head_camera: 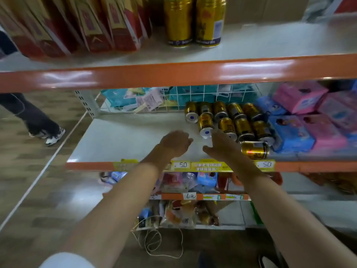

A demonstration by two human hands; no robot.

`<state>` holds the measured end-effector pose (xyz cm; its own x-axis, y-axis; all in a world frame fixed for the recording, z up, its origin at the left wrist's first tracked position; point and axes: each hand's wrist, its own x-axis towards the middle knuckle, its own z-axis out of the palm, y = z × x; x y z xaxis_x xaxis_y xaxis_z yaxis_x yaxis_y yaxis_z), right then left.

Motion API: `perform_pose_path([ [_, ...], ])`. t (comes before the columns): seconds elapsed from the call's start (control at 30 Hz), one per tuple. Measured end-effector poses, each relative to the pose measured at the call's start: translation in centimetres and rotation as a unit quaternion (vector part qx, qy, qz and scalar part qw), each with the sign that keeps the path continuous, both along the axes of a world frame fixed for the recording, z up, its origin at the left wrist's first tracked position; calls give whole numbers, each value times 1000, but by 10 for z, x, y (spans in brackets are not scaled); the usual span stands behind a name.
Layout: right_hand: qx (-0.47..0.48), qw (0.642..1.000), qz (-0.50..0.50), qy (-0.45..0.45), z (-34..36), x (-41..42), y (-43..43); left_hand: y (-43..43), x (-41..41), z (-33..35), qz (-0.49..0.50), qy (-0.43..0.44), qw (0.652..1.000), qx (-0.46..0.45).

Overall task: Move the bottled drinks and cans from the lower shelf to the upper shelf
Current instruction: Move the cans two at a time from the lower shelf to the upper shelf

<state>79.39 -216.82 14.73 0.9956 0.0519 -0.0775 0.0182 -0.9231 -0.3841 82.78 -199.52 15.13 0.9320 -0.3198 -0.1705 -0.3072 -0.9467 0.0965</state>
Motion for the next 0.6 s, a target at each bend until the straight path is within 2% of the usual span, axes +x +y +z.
perform_pose_path([
  [0.17,48,999,1,-4,-21,44,-5,-18,43,-10,7,13,999,52],
  [0.33,62,998,-5,-28,-39,83,5,-28,78,-22,-25,-25,996,77],
  [0.43,41,998,1,-38,-52,96,10,-29,93,-27,-48,-67,993,79],
  [0.53,-11,998,12,-56,-68,105,14,-26,111,-31,-59,-76,994,42],
  [0.6,-2,996,-12,-89,-73,109,15,-24,123,-33,-58,-63,996,32],
])
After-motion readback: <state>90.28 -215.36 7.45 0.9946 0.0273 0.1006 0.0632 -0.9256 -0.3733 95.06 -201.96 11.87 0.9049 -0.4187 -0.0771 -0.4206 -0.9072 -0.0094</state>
